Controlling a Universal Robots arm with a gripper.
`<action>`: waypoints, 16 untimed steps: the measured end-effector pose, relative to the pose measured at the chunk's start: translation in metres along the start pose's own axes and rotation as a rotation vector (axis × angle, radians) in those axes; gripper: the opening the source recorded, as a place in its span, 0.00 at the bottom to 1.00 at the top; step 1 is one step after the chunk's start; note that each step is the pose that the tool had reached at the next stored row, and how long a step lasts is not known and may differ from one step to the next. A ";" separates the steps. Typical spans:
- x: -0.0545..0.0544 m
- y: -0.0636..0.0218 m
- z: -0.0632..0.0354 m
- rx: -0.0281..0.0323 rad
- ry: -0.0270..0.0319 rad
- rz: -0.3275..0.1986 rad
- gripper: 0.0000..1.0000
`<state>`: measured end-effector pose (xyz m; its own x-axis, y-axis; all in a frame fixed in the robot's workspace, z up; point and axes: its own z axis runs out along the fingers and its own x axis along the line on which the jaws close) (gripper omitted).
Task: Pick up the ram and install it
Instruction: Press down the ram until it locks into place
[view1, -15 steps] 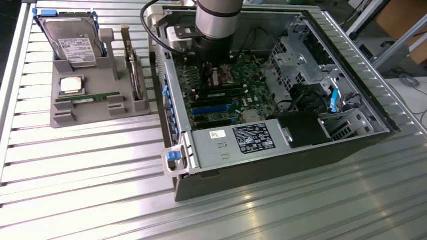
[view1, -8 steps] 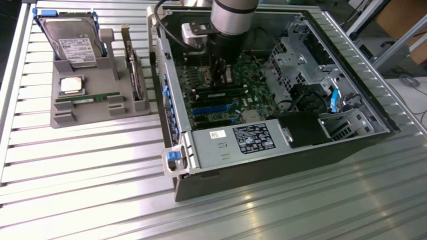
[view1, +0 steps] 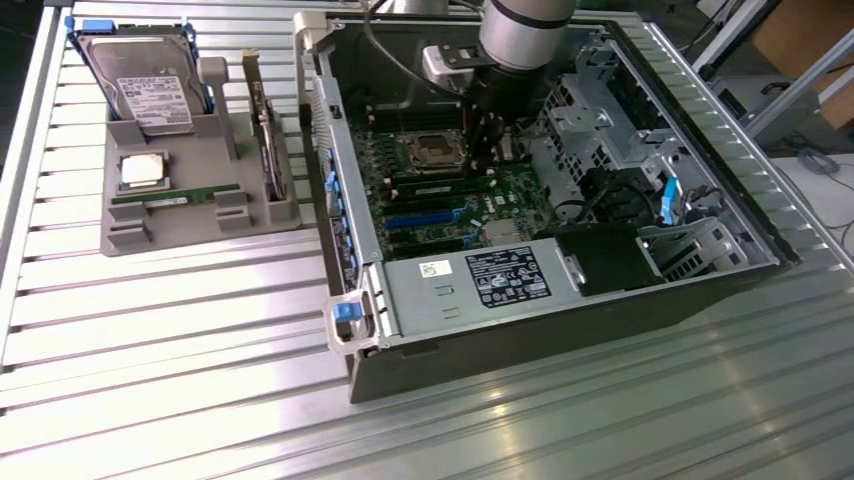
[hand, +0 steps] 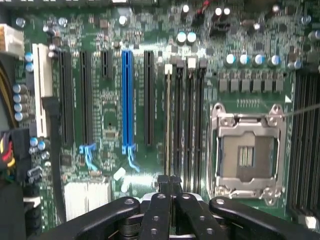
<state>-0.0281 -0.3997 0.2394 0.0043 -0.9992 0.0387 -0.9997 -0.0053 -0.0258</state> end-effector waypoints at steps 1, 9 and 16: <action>0.000 -0.0053 -0.0011 0.0001 -0.0002 0.000 0.11; 0.000 -0.0420 -0.0037 -0.0002 0.0002 0.001 0.11; 0.001 -0.0670 -0.0155 -0.0003 0.0000 0.001 0.11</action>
<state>0.0384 -0.3996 0.2567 0.0037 -0.9992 0.0387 -0.9997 -0.0047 -0.0256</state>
